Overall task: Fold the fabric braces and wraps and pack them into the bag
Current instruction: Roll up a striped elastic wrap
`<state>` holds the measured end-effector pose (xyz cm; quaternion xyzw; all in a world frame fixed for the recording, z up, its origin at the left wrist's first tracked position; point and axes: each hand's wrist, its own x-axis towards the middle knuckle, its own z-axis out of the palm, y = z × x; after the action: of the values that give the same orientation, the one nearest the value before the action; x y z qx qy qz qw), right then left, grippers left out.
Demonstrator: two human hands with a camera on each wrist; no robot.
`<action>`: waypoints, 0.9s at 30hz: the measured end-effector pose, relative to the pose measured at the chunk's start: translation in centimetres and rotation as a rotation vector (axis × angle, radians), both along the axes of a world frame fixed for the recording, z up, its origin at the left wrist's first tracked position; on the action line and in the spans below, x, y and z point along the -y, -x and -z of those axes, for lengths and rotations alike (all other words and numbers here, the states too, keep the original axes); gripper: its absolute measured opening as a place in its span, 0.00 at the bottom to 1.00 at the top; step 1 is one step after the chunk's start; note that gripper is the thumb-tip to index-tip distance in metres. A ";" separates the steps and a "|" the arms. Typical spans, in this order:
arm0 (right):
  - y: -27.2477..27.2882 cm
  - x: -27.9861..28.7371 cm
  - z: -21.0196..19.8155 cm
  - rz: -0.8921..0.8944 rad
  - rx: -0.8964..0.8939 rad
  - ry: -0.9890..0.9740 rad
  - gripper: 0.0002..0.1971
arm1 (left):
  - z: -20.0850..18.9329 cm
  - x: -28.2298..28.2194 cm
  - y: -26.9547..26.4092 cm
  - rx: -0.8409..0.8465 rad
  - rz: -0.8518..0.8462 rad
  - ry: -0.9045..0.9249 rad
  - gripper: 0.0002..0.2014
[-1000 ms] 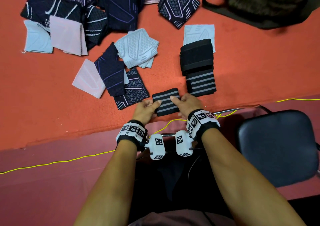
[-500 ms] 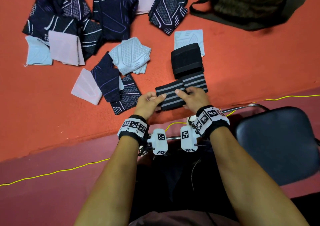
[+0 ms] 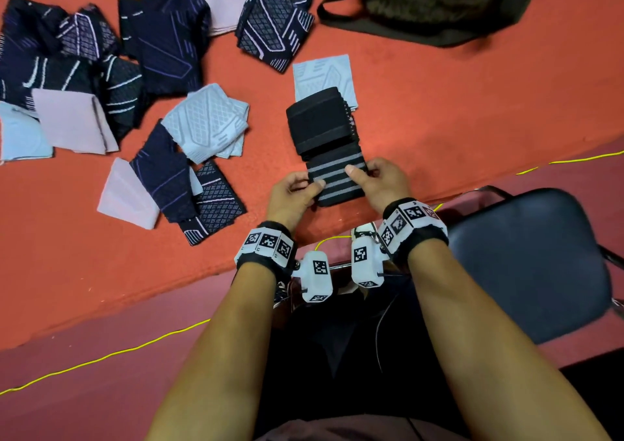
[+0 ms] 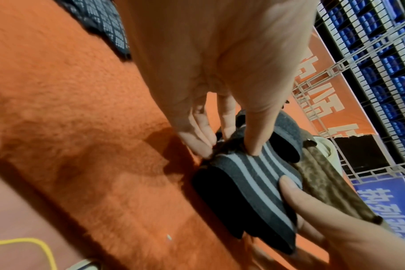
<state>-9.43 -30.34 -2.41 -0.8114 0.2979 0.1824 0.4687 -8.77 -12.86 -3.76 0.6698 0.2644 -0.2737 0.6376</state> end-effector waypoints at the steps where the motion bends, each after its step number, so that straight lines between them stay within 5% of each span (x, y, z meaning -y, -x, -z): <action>1: 0.0 0.0 0.3 0.021 -0.006 -0.017 0.16 | 0.3 0.1 0.0 -0.004 -0.014 -0.013 0.09; 6: -0.4 0.4 1.2 0.062 -0.026 -0.104 0.21 | 0.9 1.0 -0.3 -0.033 -0.070 0.023 0.12; 12: -0.9 0.8 1.8 0.065 -0.014 -0.187 0.13 | 1.5 1.3 -1.1 -0.047 -0.070 0.017 0.37; 27: -3.7 0.7 2.6 0.147 0.046 -0.245 0.12 | 2.3 1.7 -4.9 0.012 0.002 0.051 0.32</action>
<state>-5.75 -31.00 -5.02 -0.7280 0.3215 0.1640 0.5829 -3.86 -14.54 -6.10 0.6552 0.2531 -0.2769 0.6557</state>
